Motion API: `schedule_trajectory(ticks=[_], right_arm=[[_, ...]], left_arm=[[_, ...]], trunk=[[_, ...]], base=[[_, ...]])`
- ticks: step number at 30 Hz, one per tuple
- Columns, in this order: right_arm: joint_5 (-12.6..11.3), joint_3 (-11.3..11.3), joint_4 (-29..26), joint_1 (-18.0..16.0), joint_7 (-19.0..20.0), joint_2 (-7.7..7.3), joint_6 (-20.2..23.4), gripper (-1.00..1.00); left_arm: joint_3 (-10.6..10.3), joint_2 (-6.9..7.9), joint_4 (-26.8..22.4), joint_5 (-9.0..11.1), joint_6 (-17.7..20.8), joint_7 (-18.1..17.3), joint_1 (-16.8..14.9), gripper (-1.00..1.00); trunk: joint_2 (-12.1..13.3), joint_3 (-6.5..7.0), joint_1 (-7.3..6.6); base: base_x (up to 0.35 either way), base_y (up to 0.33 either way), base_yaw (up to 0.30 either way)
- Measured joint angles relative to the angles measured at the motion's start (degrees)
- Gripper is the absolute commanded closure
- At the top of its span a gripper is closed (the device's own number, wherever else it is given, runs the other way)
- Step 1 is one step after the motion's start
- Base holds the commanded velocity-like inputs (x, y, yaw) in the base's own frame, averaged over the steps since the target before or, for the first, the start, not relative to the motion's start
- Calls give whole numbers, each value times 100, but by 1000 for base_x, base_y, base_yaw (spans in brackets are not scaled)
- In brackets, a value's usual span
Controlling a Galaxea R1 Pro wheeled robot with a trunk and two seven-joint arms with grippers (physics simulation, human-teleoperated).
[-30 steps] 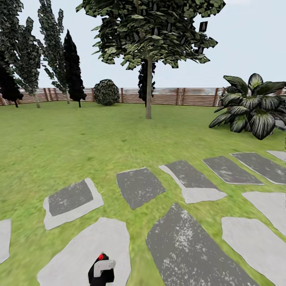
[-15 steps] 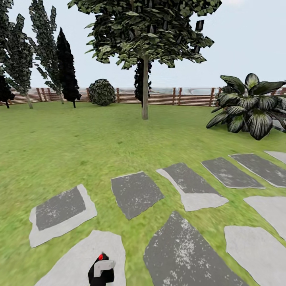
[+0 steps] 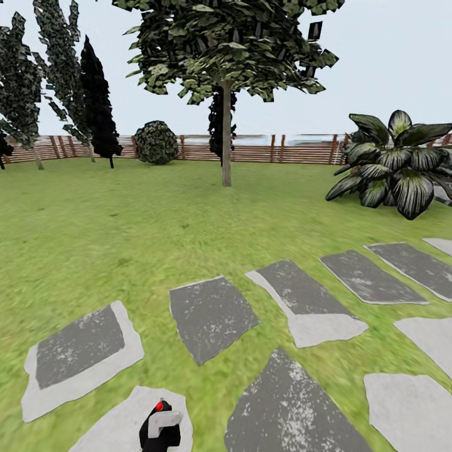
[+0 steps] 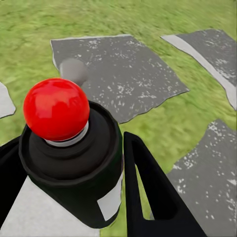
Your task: In the garden, pick up the pesticide atomizer on the floor and spray pesticide onto both trees until each tree trunk is fully covered.
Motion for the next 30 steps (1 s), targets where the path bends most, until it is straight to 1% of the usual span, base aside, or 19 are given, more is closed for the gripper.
schedule_trajectory(ticks=[30], right_arm=[[0, 1, 0, 0, 0, 6, 0, -100]], left_arm=[[9, 0, 0, 0, 0, 0, 0, 100]], trunk=[[0, -96, 0]], base=[[350, 0, 0]])
